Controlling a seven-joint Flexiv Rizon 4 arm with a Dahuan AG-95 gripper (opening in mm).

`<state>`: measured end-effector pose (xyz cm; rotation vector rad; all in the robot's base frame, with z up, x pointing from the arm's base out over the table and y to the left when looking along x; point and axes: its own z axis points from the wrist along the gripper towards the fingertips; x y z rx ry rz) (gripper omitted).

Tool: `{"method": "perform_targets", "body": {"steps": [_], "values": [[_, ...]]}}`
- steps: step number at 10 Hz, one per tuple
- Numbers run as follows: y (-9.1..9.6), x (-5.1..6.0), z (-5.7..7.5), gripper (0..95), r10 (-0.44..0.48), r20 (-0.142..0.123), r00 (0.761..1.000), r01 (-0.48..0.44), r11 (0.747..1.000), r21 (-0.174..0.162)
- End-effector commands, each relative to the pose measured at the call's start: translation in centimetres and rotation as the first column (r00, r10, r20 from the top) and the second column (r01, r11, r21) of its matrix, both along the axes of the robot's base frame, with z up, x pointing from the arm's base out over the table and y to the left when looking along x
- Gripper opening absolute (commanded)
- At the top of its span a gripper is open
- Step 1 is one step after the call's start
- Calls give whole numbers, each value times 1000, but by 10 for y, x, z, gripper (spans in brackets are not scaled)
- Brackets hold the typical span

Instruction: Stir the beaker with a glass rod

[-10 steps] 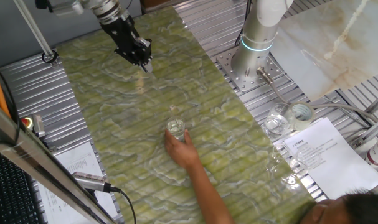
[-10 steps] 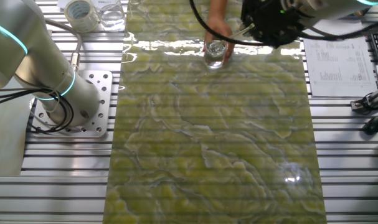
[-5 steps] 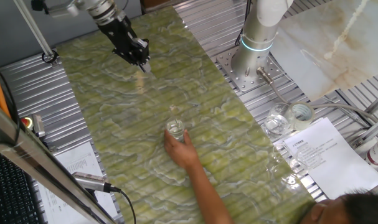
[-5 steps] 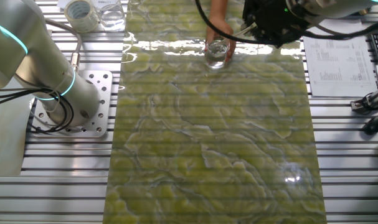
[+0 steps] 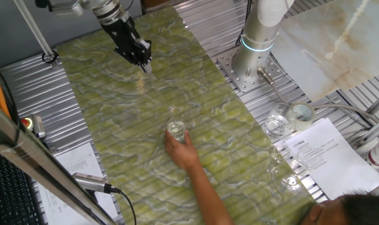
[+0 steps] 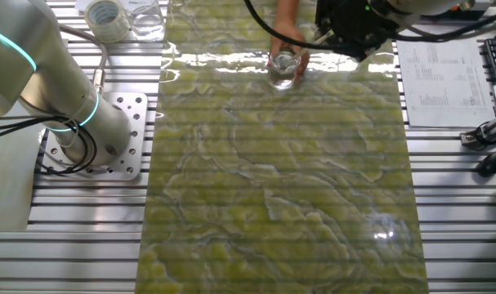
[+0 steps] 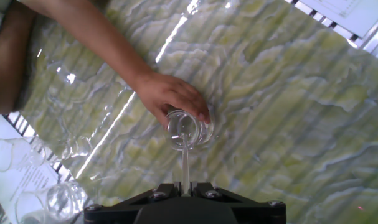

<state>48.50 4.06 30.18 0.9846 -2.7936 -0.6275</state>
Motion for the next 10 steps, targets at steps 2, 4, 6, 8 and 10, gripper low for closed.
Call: {"method": "perform_targets", "body": {"steps": [2, 4, 6, 8, 10], "values": [[0, -1, -1, 0, -17, 6, 1000, 17, 1000, -9], [0, -1, -1, 0, -27, 11, 1000, 27, 1000, -9], [0, -1, -1, 0, -49, 8, 999, 49, 999, -14], [3, -4, 2, 0, -52, 7, 999, 53, 998, -19], [6, -7, 5, 0, -57, 4, 998, 57, 998, -24]]}}
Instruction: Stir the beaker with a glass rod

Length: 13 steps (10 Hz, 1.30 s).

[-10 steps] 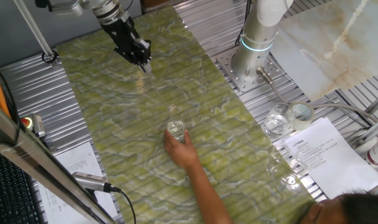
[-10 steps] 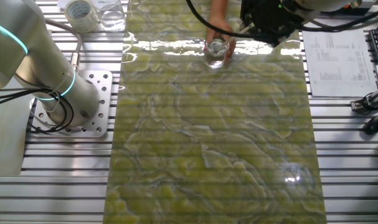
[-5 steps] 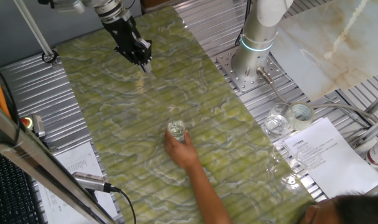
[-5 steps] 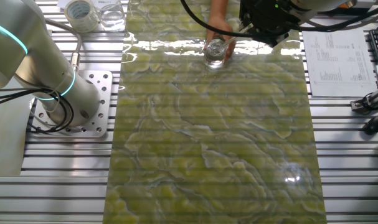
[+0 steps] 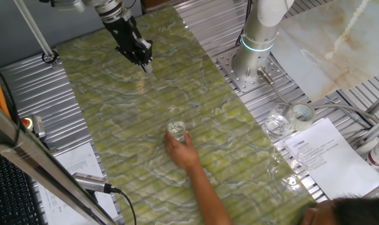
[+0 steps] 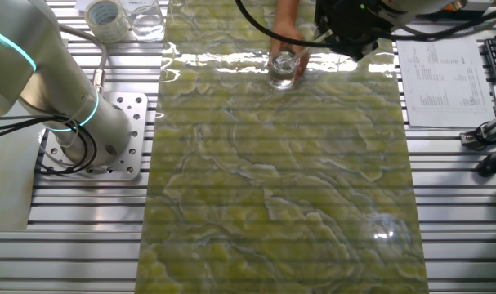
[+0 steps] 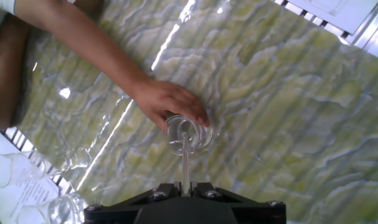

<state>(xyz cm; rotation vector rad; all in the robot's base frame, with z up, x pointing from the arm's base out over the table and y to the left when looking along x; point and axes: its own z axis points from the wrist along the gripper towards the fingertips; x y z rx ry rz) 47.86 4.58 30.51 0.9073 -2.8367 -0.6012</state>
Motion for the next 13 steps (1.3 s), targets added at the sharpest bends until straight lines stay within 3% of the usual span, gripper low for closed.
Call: {"method": "perform_targets", "body": {"steps": [1, 2, 3, 8, 13], "values": [[4, -5, 5, 0, -1, -4, 1000, 1, 1000, -9], [6, -7, 7, 0, -4, -4, 1000, 4, 1000, -19], [11, -12, 11, 0, -4, 1, 1000, 4, 998, -57], [30, -27, 16, 0, -30, 28, 999, 32, 997, -74], [37, -29, 15, 0, -30, 38, 999, 35, 990, -135]]}}
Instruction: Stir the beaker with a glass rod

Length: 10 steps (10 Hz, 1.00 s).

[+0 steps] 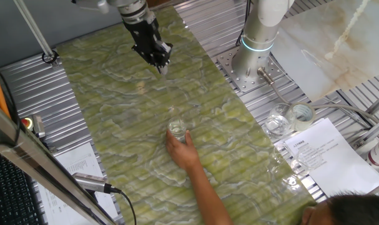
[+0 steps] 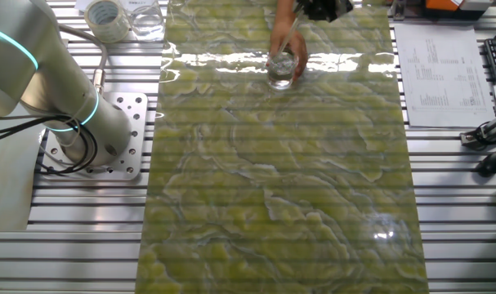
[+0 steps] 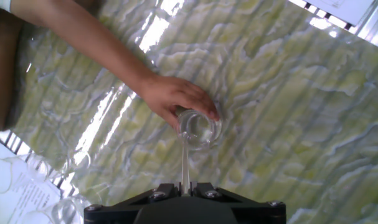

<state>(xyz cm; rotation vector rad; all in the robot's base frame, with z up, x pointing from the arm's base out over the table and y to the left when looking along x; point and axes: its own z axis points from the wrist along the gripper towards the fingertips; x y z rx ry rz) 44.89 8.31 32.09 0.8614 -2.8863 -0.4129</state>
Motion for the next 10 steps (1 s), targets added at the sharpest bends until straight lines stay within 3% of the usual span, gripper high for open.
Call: {"method": "perform_targets", "body": {"steps": [1, 4, 8, 10], "values": [[-1, 2, -1, 0, -2, 10, 1000, 2, 1000, -22], [-2, 7, -5, 0, -17, 36, 999, 19, 999, -48], [3, 9, -7, 0, -28, 47, 998, 31, 999, -44], [3, 9, -7, 0, -35, 65, 997, 37, 999, -30]]}}
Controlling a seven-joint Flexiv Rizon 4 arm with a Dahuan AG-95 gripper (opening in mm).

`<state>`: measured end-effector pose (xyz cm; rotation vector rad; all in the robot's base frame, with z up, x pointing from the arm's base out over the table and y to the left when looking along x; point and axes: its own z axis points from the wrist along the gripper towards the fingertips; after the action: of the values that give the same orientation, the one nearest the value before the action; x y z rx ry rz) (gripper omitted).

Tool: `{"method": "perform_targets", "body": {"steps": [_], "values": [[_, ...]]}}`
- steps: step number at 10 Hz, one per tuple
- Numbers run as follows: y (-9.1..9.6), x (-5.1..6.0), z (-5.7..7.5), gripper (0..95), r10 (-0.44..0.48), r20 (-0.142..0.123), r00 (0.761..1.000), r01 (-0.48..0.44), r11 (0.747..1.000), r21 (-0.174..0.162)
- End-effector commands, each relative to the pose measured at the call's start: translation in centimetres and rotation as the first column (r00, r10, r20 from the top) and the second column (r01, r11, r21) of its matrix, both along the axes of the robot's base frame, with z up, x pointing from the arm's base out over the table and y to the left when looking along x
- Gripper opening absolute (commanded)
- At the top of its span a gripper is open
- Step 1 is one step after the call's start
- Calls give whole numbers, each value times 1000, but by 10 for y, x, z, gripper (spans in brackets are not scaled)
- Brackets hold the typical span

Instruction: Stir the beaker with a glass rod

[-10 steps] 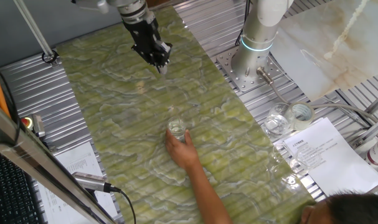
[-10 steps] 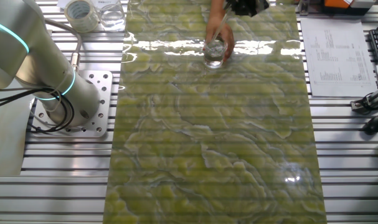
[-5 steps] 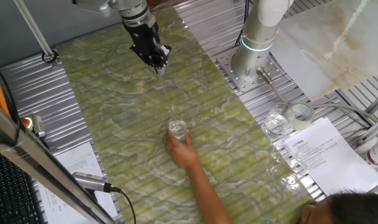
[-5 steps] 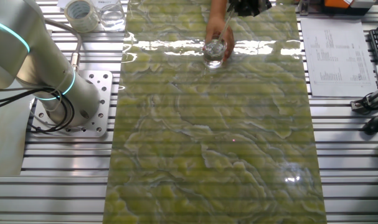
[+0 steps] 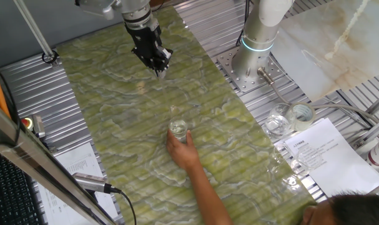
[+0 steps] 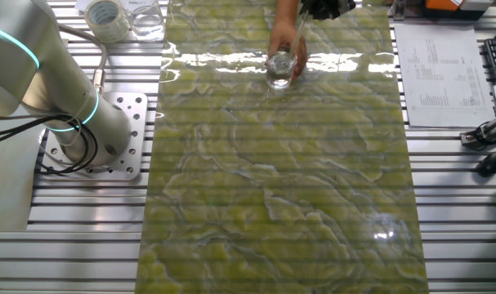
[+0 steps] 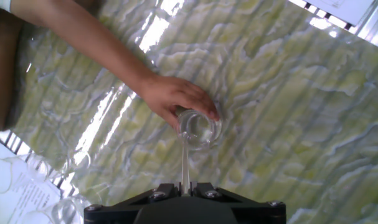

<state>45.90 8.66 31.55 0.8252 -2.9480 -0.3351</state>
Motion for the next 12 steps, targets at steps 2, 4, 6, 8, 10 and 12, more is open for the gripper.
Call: {"method": "perform_targets", "body": {"steps": [2, 4, 6, 8, 10, 12], "values": [[0, -1, -1, 0, 5, 17, 1000, -5, 1000, 8], [0, -1, -1, 0, 8, 22, 1000, -7, 1000, -11], [0, -1, -1, 0, 14, 22, 1000, -14, 1000, -16], [3, -6, 3, 0, 13, 19, 1000, -13, 1000, -22], [8, -12, 7, 0, 13, 12, 1000, -12, 999, -44], [12, -17, 11, 0, 7, 10, 1000, -7, 998, -62]]}}
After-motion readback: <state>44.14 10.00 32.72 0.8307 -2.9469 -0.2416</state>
